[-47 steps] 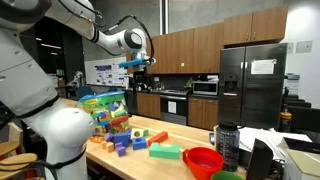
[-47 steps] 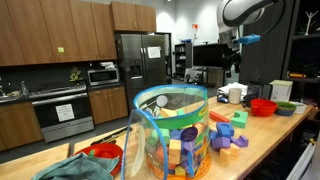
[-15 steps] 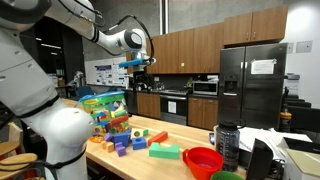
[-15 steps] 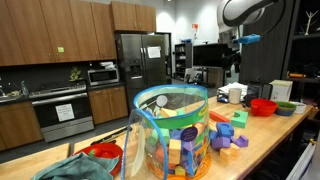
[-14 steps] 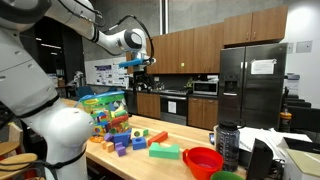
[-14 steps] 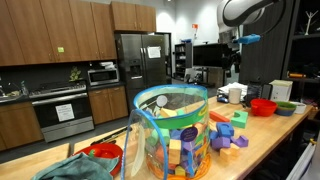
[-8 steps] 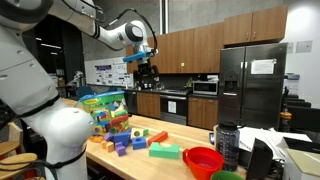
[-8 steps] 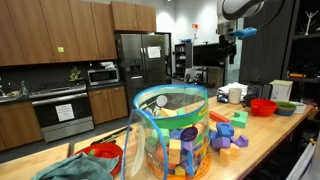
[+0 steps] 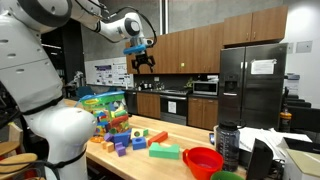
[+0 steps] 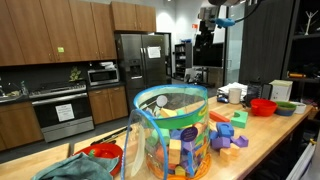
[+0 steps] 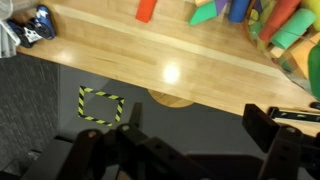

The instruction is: Pick up an orange triangular block from the clear block bag and put it on the table

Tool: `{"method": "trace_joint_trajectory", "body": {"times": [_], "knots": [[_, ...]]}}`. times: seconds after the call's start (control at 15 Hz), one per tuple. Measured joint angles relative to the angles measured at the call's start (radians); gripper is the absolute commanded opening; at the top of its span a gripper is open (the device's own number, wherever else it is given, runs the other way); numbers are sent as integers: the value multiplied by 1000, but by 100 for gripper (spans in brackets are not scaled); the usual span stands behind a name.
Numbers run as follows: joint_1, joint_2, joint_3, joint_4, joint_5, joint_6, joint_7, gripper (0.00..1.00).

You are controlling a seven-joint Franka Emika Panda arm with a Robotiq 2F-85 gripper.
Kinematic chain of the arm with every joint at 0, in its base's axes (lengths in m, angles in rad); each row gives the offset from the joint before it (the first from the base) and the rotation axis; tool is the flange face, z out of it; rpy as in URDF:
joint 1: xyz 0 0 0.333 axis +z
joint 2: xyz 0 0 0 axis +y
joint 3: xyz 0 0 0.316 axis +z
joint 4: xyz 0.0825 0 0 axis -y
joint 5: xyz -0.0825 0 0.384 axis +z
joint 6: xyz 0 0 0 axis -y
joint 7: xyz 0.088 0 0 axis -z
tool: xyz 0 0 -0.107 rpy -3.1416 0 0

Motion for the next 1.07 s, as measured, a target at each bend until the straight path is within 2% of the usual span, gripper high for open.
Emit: {"method": "trace_joint_trajectory", "body": {"times": [0.47,1.07], "knots": [[83,97,68,18,56,48,-67,100],[88,170,85,39,59,48,-118,100]]}}
